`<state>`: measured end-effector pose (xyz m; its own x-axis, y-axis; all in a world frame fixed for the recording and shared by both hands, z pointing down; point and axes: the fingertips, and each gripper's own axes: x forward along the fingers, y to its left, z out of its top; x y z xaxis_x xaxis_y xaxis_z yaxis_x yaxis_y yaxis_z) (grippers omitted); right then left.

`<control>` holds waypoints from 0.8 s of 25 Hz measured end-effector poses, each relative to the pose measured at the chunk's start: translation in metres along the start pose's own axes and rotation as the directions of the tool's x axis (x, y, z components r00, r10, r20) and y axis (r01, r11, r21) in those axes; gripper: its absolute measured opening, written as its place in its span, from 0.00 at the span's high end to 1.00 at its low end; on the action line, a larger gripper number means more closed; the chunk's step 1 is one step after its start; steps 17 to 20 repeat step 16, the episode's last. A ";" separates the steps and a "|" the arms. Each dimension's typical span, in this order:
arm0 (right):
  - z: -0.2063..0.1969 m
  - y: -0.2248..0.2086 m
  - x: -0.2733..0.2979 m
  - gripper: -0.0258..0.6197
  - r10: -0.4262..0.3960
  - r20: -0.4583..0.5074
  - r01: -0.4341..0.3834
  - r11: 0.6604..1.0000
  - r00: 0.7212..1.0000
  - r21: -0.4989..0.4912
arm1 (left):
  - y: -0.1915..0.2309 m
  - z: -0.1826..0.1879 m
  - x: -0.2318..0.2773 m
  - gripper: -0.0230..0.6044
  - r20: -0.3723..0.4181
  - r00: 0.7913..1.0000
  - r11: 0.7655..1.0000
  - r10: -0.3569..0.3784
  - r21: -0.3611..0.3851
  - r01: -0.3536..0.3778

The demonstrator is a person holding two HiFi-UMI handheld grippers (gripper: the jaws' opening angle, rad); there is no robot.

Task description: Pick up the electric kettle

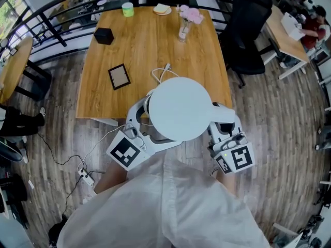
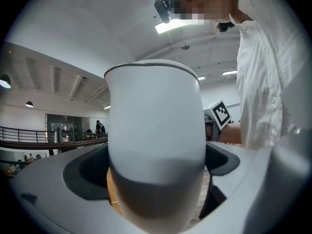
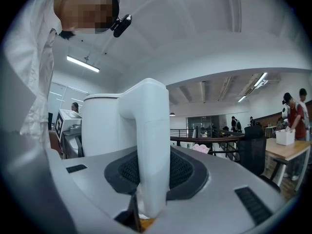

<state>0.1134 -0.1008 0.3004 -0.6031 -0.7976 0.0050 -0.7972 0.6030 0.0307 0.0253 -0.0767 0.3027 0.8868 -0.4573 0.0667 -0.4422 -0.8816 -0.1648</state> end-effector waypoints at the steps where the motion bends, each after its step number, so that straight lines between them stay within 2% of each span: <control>1: 0.000 0.000 0.000 0.81 -0.001 0.000 0.001 1.000 1.000 0.000 | 0.000 0.000 0.000 0.03 0.000 1.000 1.000 0.000 -0.002 0.000; 20: -0.004 -0.011 0.003 0.81 -0.016 -0.006 0.016 1.000 1.000 0.017 | 0.005 -0.002 0.010 0.03 0.003 1.000 1.000 -0.006 -0.019 0.006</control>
